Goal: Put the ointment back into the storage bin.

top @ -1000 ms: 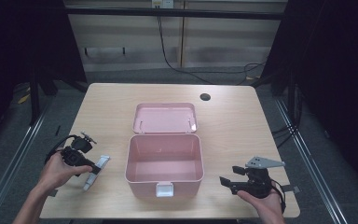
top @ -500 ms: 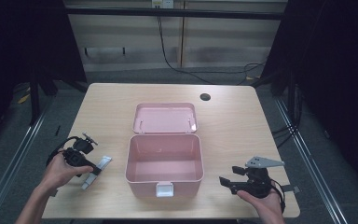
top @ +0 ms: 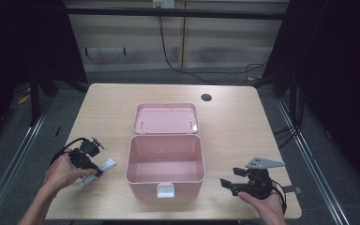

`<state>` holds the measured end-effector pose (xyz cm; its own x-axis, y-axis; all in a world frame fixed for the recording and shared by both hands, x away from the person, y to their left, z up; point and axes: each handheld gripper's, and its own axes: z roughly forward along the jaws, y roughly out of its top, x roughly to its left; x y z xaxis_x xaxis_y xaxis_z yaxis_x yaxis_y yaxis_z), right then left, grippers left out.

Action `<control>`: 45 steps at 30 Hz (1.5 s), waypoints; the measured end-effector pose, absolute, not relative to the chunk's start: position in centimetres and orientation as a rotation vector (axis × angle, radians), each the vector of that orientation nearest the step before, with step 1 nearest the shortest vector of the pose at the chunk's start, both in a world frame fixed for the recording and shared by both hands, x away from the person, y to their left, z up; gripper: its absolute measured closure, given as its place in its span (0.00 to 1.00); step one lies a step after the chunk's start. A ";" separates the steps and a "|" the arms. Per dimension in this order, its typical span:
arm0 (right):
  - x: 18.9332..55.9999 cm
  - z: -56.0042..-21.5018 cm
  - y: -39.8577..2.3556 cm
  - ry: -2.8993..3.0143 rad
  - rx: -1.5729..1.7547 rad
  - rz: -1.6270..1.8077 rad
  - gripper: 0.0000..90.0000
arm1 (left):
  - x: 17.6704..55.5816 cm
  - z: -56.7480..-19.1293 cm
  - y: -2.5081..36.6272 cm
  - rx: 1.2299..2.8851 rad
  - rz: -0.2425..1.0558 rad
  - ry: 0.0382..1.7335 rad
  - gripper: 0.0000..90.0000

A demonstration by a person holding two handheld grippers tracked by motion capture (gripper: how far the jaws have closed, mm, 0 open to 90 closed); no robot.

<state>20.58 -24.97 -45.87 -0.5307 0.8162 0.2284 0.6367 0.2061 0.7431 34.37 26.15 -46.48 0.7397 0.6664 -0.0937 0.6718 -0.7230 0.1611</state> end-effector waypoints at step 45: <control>20.6 -45.8 -25.2 2.243 1.405 1.239 0.30 | 33.2 -42.9 26.5 2.713 -0.132 0.977 0.78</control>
